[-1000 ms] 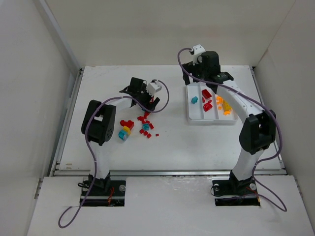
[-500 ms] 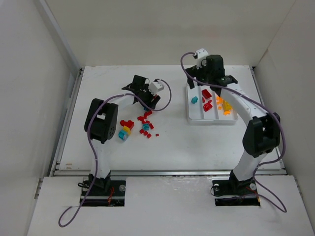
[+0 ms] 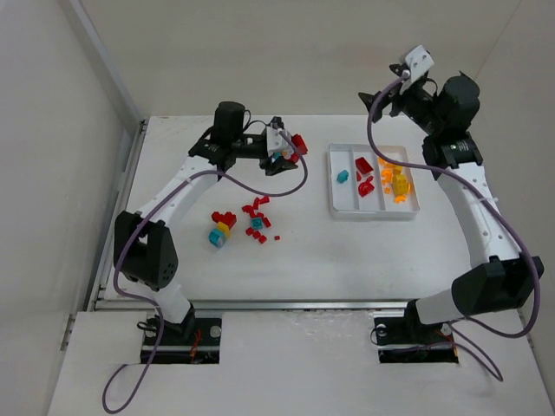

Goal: Sort the legos into containers by color

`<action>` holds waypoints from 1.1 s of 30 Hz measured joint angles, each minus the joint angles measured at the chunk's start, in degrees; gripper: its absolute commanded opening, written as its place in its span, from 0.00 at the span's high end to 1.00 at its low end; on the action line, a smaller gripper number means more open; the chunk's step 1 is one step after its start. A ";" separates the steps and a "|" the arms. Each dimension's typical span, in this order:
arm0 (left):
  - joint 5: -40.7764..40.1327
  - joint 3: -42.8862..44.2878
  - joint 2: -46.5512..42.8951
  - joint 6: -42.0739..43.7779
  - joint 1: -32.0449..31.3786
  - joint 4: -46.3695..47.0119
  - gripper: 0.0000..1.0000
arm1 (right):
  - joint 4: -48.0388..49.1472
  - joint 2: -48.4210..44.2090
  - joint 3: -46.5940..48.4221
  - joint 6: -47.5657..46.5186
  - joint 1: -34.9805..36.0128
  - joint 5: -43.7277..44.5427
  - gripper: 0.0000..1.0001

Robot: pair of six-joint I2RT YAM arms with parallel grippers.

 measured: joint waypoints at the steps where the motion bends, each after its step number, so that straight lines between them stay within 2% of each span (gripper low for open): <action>1: 2.47 0.79 -0.35 1.49 -0.17 -0.59 1.00 | 0.83 -0.31 -0.07 -0.13 -1.05 -4.76 0.00; 6: 7.65 2.34 -0.26 5.92 -0.79 -5.84 1.00 | 2.47 -1.68 -7.04 -4.44 -0.87 -23.98 0.07; 10: 9.29 2.78 -0.26 7.04 -1.16 -8.41 1.00 | 1.42 -0.33 -9.66 -6.56 2.01 -36.02 0.19; 14: 9.68 3.08 -0.26 6.78 -1.44 -8.68 1.00 | 1.84 2.84 -9.66 -6.67 3.78 -46.99 0.19; 20: 9.73 3.08 -0.26 6.21 -2.23 -8.52 1.00 | 1.40 6.60 -9.68 -6.49 7.08 -50.34 0.19; 24: 9.75 2.99 -0.26 5.40 -2.56 -7.89 1.00 | 1.57 7.45 -9.66 -6.51 9.75 -50.69 0.25; 27: 9.70 2.62 -0.35 4.55 -2.58 -7.10 1.00 | 1.88 9.11 -9.01 -6.69 11.21 -50.27 0.45; 28: 9.77 2.29 -0.39 4.37 -2.58 -7.15 1.00 | 1.97 9.62 -8.63 -6.51 11.21 -50.16 0.56; 31: 9.27 0.96 -0.46 3.67 -2.21 -6.58 1.00 | 1.84 10.38 -7.93 -5.53 11.04 -50.40 0.71; 33: 9.25 0.07 -0.83 3.10 -2.16 -5.81 1.00 | 1.77 10.58 -7.93 -5.53 11.13 -50.69 0.94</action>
